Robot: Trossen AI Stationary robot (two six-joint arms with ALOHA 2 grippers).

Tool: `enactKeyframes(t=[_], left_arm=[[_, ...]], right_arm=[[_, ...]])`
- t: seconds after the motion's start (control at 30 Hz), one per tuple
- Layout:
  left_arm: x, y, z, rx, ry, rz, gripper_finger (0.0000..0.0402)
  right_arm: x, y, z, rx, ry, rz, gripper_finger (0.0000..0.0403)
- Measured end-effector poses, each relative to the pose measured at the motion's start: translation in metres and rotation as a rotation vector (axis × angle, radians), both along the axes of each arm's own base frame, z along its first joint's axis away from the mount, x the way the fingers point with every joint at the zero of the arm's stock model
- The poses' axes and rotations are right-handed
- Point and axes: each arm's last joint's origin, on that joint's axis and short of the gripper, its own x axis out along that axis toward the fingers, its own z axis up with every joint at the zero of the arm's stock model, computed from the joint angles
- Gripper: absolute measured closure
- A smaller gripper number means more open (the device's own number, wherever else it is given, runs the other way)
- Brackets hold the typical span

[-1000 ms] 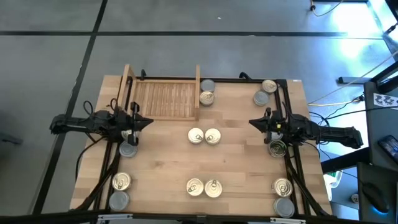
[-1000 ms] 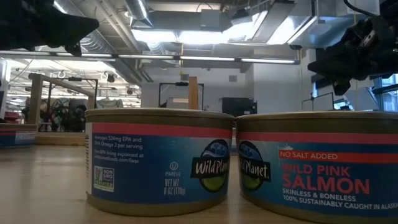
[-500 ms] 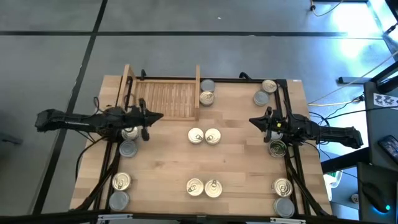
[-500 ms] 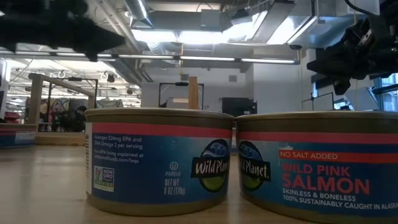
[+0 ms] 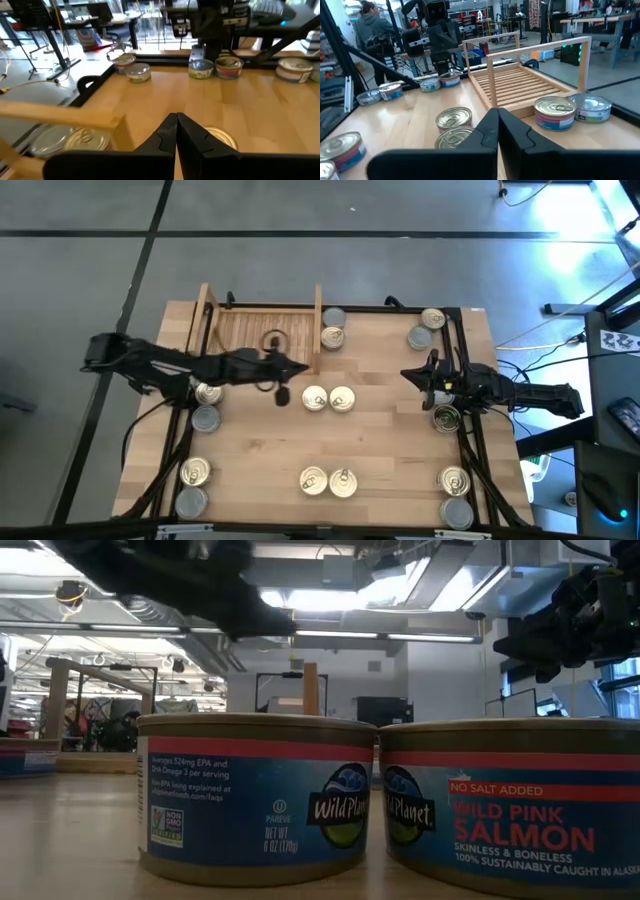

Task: Stack canned seafood by type on shelf
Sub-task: Put the blue tuna can on the shelf

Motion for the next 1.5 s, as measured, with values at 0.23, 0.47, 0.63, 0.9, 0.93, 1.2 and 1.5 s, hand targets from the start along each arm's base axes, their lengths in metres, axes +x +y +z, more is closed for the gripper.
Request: enactKeyframes(t=[0.23,0.47,0.63,0.9,0.93,1.2,1.5], left_arm=[[0.062,-0.007,-0.016,0.000,0.081,-0.102,0.0396],[0.096,-0.020,-0.048,0.058,0.184,-0.162,0.0396],[0.102,-0.023,-0.065,0.052,0.232,-0.169,0.0396],[0.103,-0.021,-0.075,0.004,0.249,-0.149,0.0395],[0.103,-0.021,-0.075,0.001,0.250,-0.146,0.0393],[0.103,-0.019,-0.075,-0.048,0.243,-0.122,0.0298],[0.122,-0.020,-0.049,-0.155,0.343,-0.088,0.0159]], right_arm=[[0.000,0.000,0.000,-0.002,0.004,0.000,0.0393],[0.000,0.000,0.000,-0.002,-0.004,-0.001,0.0393],[0.000,0.000,0.001,-0.002,-0.009,-0.001,0.0393],[0.000,0.000,-0.002,0.002,0.022,0.008,0.0393],[0.000,0.000,-0.002,0.002,0.024,0.008,0.0393],[0.000,0.000,-0.002,0.037,0.018,0.011,0.0392],[0.000,0.001,-0.002,0.056,0.013,0.051,0.0305]])
